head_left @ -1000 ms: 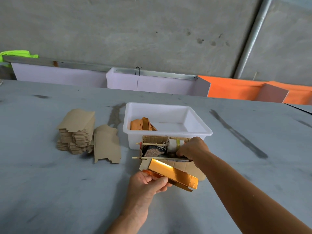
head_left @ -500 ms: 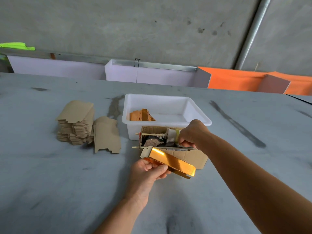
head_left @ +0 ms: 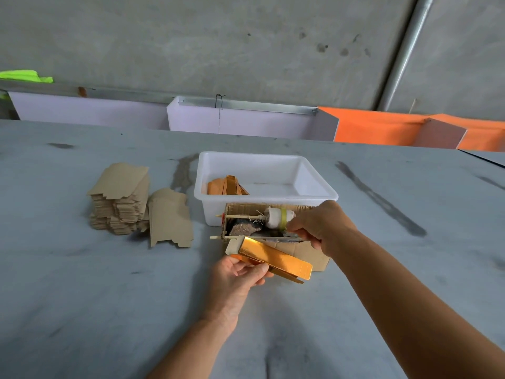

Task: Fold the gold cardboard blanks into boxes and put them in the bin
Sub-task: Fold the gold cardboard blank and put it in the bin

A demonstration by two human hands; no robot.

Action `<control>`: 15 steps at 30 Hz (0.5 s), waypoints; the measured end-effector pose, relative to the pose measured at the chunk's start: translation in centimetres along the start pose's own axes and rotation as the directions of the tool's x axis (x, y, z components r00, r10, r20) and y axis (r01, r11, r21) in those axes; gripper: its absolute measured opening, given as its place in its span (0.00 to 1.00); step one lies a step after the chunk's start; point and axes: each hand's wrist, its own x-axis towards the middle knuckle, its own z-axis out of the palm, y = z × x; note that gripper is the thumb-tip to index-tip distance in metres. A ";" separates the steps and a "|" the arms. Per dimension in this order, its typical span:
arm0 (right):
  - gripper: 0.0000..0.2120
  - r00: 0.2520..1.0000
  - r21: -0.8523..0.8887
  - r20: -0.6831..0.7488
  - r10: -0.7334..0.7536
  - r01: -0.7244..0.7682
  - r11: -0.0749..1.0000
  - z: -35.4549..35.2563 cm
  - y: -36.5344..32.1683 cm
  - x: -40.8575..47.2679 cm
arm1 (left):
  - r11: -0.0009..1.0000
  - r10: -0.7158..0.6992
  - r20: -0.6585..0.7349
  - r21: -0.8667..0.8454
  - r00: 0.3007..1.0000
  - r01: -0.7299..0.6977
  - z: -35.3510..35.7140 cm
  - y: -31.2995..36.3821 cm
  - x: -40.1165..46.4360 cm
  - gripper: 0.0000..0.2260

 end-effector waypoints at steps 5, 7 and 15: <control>0.09 0.999 0.114 0.017 0.040 -0.041 0.993 -0.4 1.4 -1.8 | 0.999 0.016 0.009 0.041 1.000 -0.017 -0.1 -0.2 0.0 0.06; 0.08 0.999 0.140 0.024 0.034 -0.037 0.989 -0.4 2.1 -2.3 | 0.998 0.021 0.012 0.052 1.000 -0.022 -0.1 -0.2 -0.1 0.06; 0.06 0.995 0.124 -0.025 -0.098 0.101 0.987 -0.1 4.2 -3.0 | 0.996 0.011 0.016 0.091 1.000 -0.013 0.0 0.2 -0.3 0.06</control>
